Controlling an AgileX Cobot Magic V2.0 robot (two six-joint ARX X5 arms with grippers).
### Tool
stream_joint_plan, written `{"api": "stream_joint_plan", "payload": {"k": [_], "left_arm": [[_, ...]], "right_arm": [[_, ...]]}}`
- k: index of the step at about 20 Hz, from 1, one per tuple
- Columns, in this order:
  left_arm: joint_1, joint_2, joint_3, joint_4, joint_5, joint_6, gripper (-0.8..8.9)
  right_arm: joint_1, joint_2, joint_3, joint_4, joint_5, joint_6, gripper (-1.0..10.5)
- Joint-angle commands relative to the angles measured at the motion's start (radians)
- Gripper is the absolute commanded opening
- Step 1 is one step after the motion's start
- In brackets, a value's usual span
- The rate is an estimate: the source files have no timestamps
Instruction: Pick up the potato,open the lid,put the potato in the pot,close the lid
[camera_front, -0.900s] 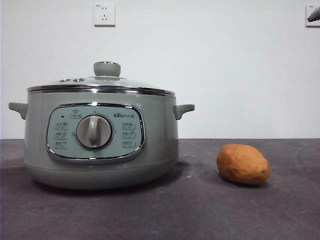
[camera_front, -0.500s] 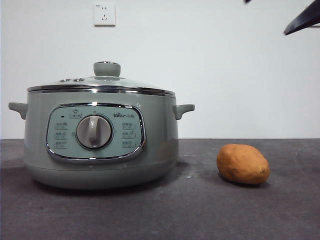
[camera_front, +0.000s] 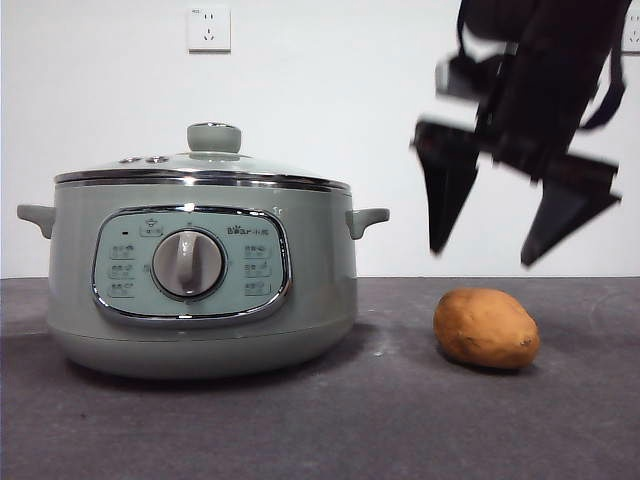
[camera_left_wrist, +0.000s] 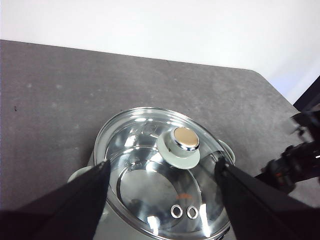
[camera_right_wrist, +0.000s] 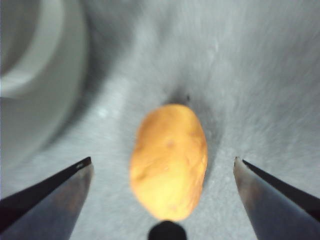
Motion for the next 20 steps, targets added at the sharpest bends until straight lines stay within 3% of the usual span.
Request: {"api": "stream_joint_plan", "payload": {"k": [1,6,7,10,11,20], "left_arm": [[0.001,-0.004,0.006,0.010,-0.002,0.012,3.54],[0.001,-0.004,0.006,0.010,-0.005,0.013,3.54],[0.001,-0.004,0.006,0.010,-0.005,0.013,3.54],[0.001,-0.004,0.006,0.010,-0.005,0.013,3.54],[0.001,-0.004,0.006,0.010,-0.005,0.012,3.54],[-0.062,0.108,0.006,0.043,0.044,0.015,3.55]], "right_arm": [[0.003,0.069,0.000,0.021,-0.003,-0.008,4.7],[0.003,0.169,0.000,0.052,-0.004,-0.005,4.7],[0.003,0.178,0.000,0.052,-0.004,0.003,4.2],[0.008,0.178,0.000,0.052,-0.003,0.011,0.4],[0.008,0.172,0.000,0.052,-0.004,0.011,-0.2],[0.008,-0.116,0.000,-0.096,-0.003,0.006,-0.1]]}}
